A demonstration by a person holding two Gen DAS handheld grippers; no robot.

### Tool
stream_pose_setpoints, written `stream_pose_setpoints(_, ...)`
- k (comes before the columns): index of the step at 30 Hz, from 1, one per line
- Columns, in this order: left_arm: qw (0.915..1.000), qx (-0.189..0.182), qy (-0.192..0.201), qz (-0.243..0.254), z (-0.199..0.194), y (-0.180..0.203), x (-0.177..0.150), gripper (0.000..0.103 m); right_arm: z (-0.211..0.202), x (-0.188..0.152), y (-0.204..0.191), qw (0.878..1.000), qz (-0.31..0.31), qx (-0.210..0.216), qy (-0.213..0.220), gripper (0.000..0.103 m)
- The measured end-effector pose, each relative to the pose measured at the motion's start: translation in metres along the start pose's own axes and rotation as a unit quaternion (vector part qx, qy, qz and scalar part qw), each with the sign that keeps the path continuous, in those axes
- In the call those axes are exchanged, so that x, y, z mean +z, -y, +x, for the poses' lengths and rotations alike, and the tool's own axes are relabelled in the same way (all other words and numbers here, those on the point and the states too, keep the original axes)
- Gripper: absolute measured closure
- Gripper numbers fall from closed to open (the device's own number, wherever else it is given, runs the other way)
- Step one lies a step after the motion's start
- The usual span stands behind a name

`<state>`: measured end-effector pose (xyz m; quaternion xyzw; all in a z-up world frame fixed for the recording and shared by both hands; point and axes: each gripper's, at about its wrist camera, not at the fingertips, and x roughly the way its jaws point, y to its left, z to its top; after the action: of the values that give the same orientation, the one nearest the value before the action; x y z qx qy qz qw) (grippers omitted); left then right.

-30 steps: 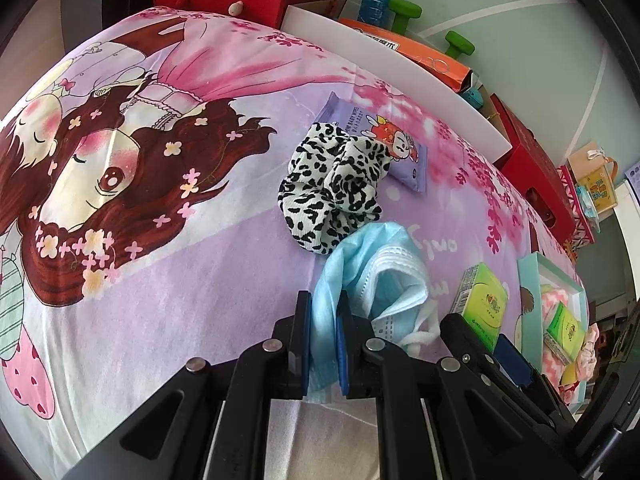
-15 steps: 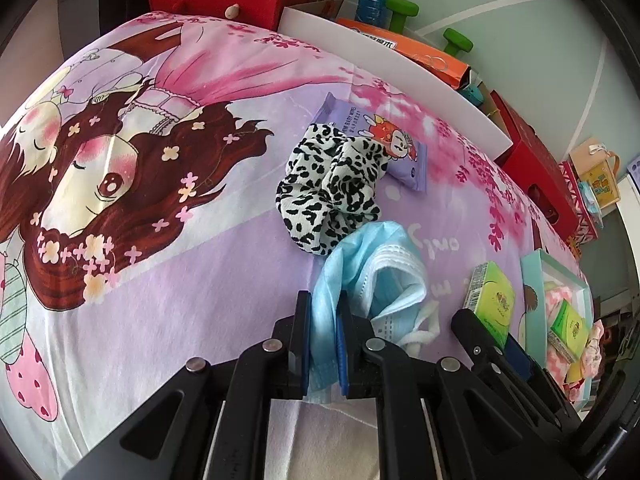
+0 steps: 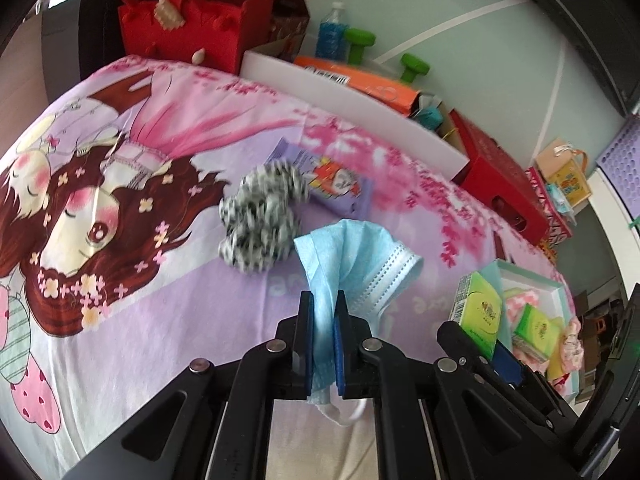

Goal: Organize soft objects
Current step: 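Carry the blue mask and green tissue pack over the tray with both grippers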

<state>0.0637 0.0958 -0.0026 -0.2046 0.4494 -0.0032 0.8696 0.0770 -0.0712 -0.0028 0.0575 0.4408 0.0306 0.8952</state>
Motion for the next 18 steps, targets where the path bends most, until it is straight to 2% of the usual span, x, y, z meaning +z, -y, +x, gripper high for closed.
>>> stream_pose_setpoints(12, 0.9972, -0.037, 0.058, 0.029, -0.039, 0.024, 0.008, 0.095, -0.023, 0.006, 0.016, 1.000, 0.013, -0.007, 0.027, 0.046)
stream_pose_setpoints(18, 0.9945, -0.054, 0.074, 0.050, -0.051, 0.044, 0.008, 0.095, -0.033, 0.006, 0.025, 0.999, 0.022, -0.007, 0.035, 0.046)
